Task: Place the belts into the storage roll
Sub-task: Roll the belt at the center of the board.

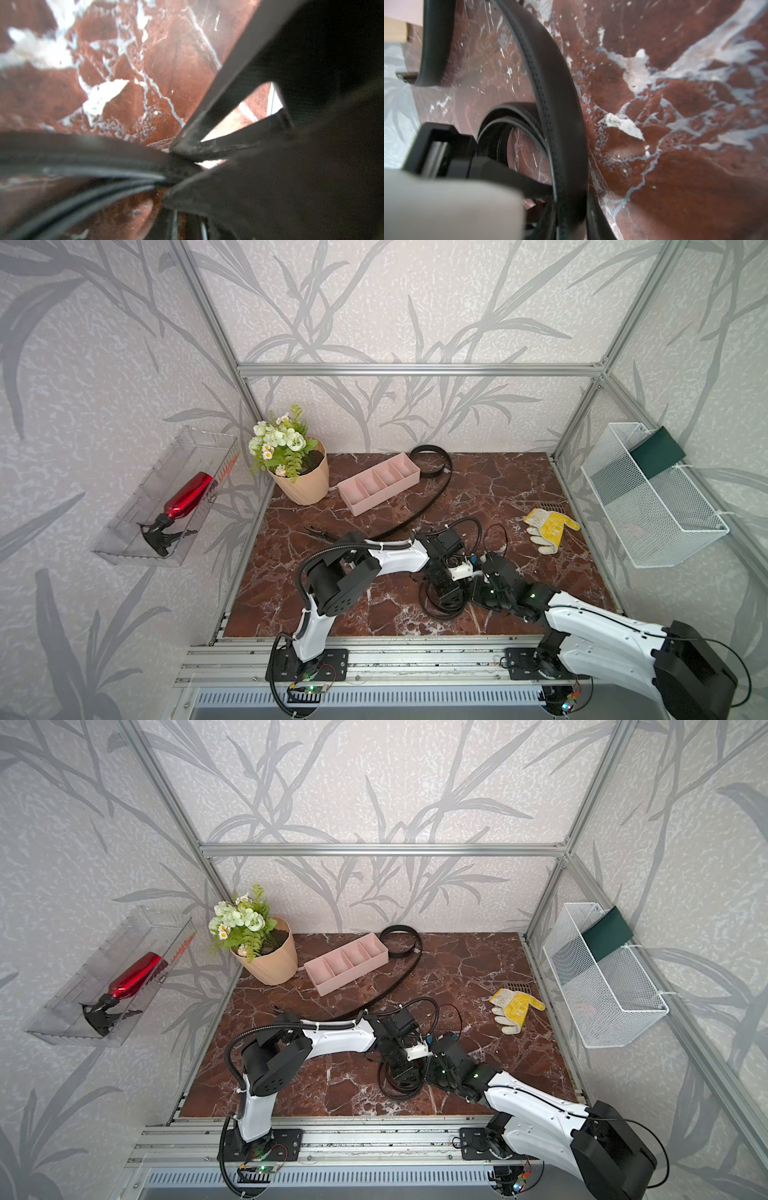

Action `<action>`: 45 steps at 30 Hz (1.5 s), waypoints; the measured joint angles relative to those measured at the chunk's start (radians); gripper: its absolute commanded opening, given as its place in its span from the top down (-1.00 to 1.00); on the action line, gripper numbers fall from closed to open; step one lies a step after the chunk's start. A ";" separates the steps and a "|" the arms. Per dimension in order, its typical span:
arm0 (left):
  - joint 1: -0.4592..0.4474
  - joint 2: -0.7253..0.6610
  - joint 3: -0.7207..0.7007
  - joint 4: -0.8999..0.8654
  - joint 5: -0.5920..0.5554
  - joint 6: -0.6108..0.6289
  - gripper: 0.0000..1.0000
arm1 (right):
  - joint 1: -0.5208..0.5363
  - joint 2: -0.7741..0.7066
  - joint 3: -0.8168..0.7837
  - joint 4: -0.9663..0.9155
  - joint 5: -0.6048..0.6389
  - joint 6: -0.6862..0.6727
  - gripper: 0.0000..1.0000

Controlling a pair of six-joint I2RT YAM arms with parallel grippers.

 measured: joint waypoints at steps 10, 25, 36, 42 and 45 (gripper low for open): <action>0.036 -0.072 -0.005 -0.033 -0.082 0.003 -0.59 | 0.000 0.065 0.039 -0.021 0.008 -0.059 0.48; 0.163 -0.272 -0.111 -0.025 -0.334 -0.042 -0.98 | 0.007 0.207 0.144 -0.109 0.040 -0.212 0.39; 0.279 -0.212 0.038 -0.014 -0.565 0.059 -0.98 | 0.005 0.335 0.282 -0.267 0.115 -0.373 0.68; 0.282 -0.082 0.140 -0.042 -0.495 0.220 -0.98 | -0.007 0.364 0.318 -0.309 0.138 -0.417 0.68; 0.289 -0.049 0.163 -0.072 -0.430 0.279 -0.98 | -0.011 0.369 0.325 -0.321 0.144 -0.428 0.68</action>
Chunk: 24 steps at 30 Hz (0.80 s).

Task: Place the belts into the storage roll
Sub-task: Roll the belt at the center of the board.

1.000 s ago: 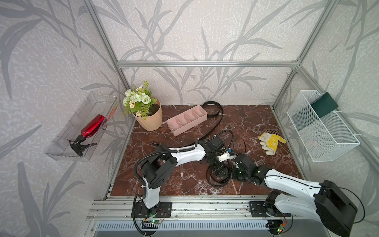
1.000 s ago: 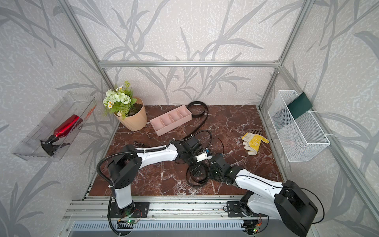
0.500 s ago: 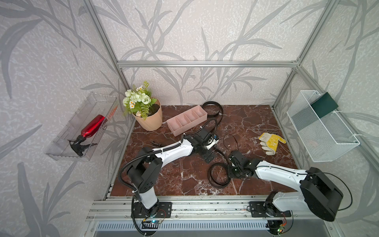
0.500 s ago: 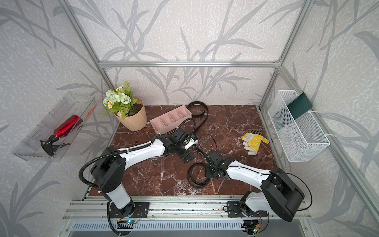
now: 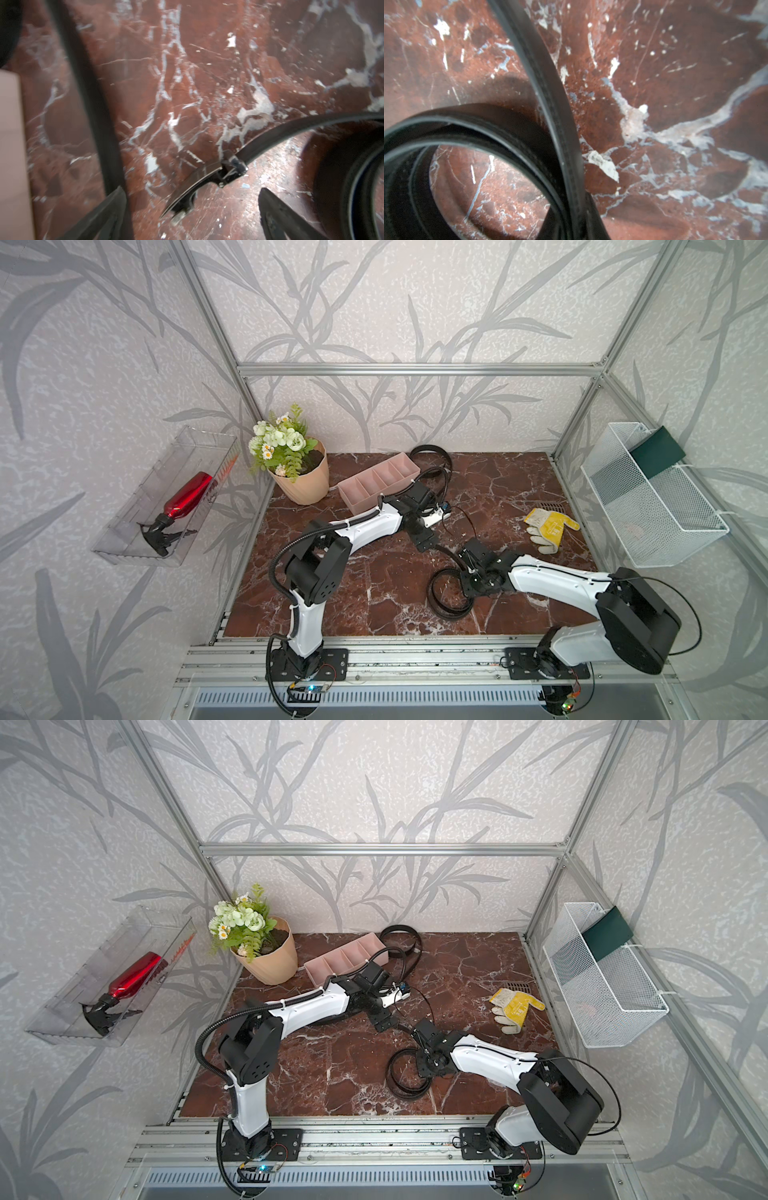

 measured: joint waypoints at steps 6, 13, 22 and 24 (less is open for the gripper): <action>0.003 0.074 0.075 -0.036 0.094 0.058 -0.98 | -0.002 0.008 0.008 -0.011 0.004 -0.006 0.68; 0.002 0.161 0.109 -0.059 0.131 0.081 -0.53 | -0.006 0.029 0.032 -0.034 0.010 -0.023 0.67; -0.001 0.144 0.080 -0.068 0.092 0.033 1.00 | -0.059 0.099 0.103 -0.034 0.013 -0.078 0.63; 0.003 0.108 0.032 -0.065 0.053 -0.009 1.00 | -0.070 0.138 0.138 -0.040 0.013 -0.100 0.61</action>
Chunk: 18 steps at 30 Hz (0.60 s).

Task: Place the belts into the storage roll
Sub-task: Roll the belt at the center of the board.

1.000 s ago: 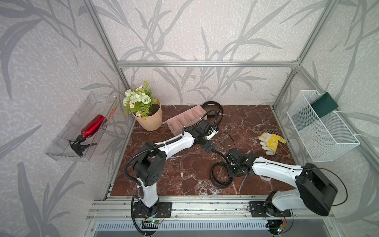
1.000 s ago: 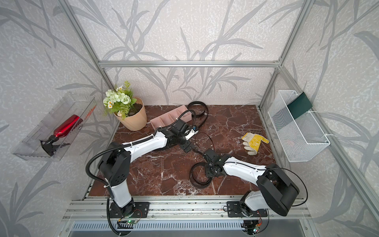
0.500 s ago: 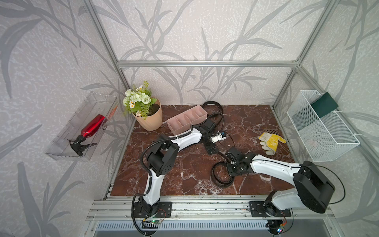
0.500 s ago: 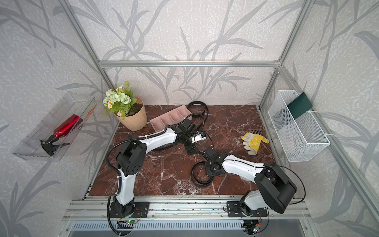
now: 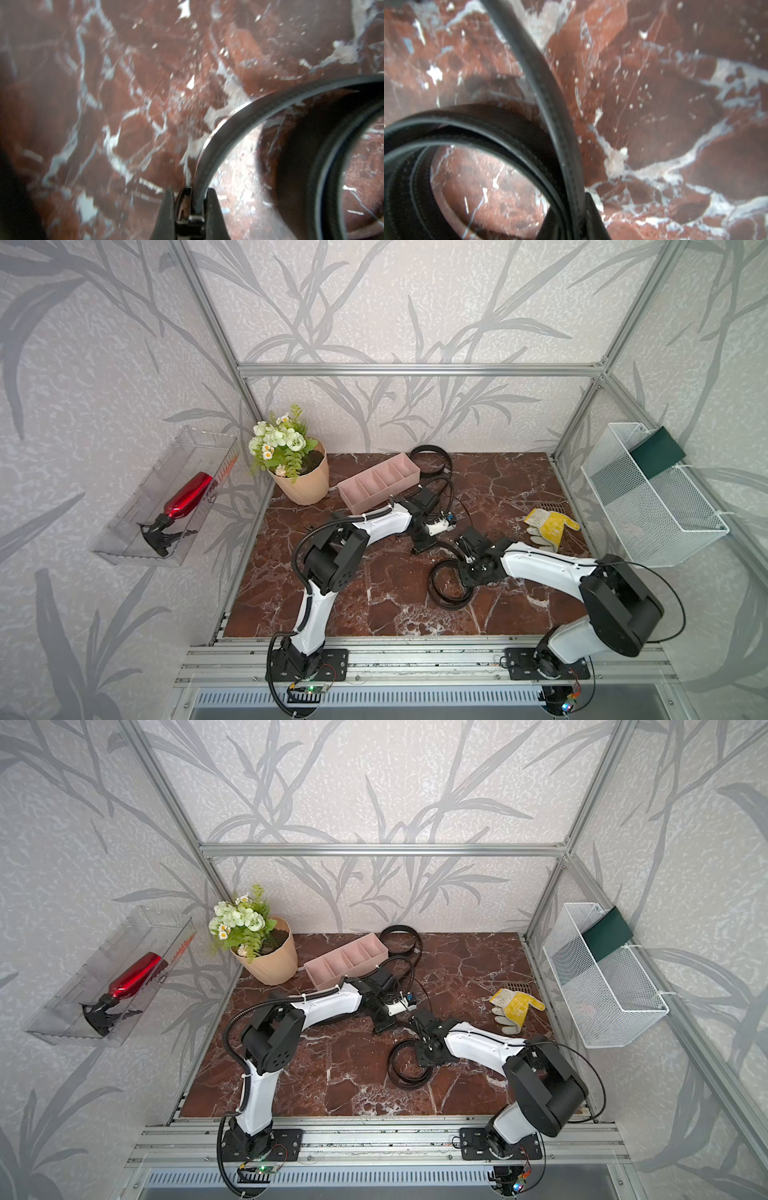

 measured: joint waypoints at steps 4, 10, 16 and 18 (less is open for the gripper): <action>0.011 -0.082 -0.119 0.024 -0.099 -0.094 1.00 | -0.015 0.087 0.088 -0.004 -0.003 -0.041 0.54; 0.017 -0.151 -0.223 0.074 -0.233 -0.242 1.00 | -0.031 0.159 0.153 -0.015 0.006 -0.067 0.52; 0.016 -0.180 -0.275 0.127 -0.284 -0.346 1.00 | -0.054 0.191 0.189 -0.032 0.027 -0.047 0.48; 0.016 -0.189 -0.291 0.139 -0.299 -0.373 1.00 | -0.061 0.202 0.203 -0.042 0.042 -0.032 0.47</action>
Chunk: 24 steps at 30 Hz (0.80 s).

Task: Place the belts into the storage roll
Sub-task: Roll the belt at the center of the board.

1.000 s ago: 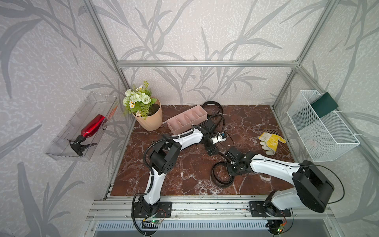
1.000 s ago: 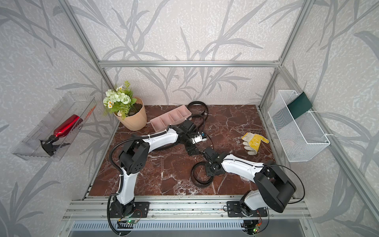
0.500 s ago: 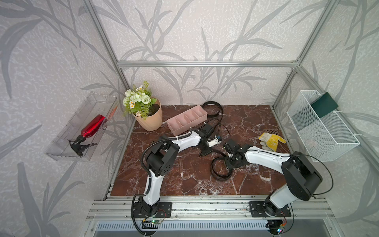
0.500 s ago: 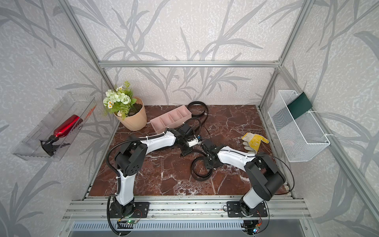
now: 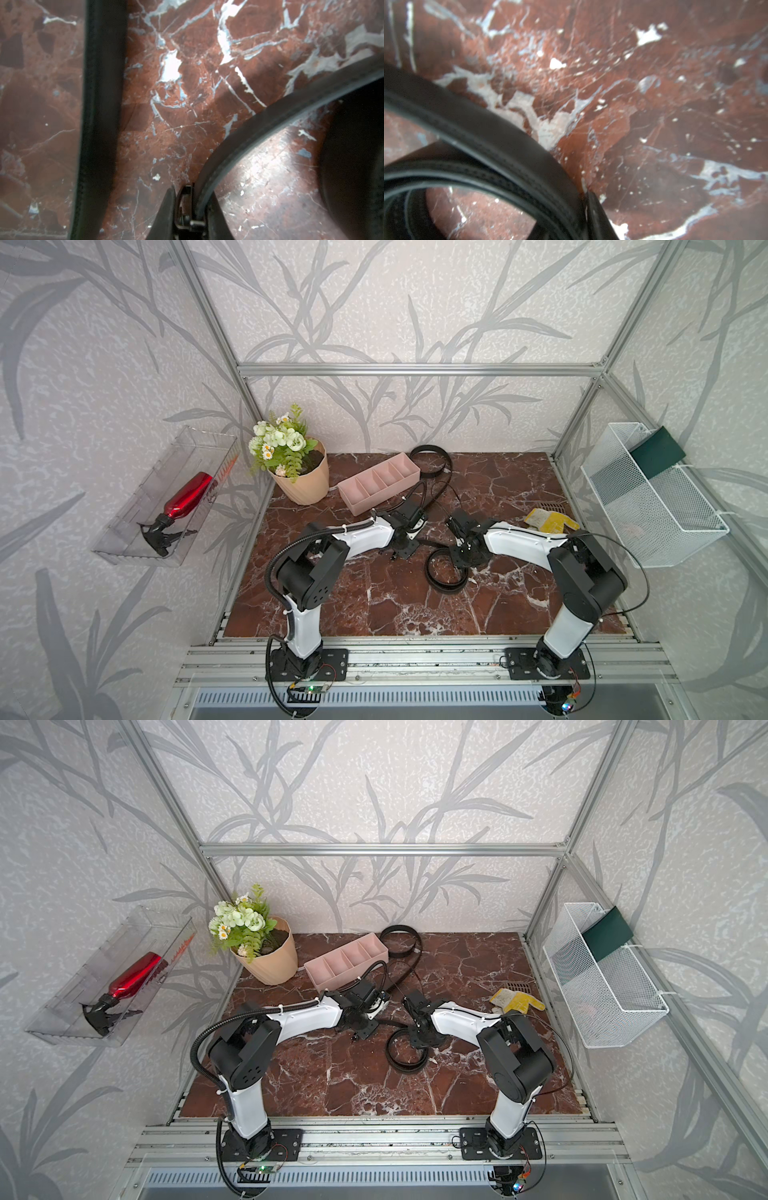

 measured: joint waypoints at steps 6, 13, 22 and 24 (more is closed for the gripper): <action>0.031 -0.032 -0.044 0.005 -0.048 -0.063 1.00 | -0.026 0.007 0.010 -0.029 0.038 0.045 0.38; 0.068 -0.042 -0.054 -0.011 -0.073 -0.096 1.00 | -0.079 0.006 0.012 -0.050 0.095 0.071 0.37; 0.066 -0.042 -0.050 -0.017 -0.043 -0.098 1.00 | -0.106 -0.002 -0.002 -0.042 0.103 0.073 1.00; 0.067 -0.040 -0.046 -0.027 -0.030 -0.100 1.00 | -0.108 -0.003 -0.003 -0.040 0.094 0.085 1.00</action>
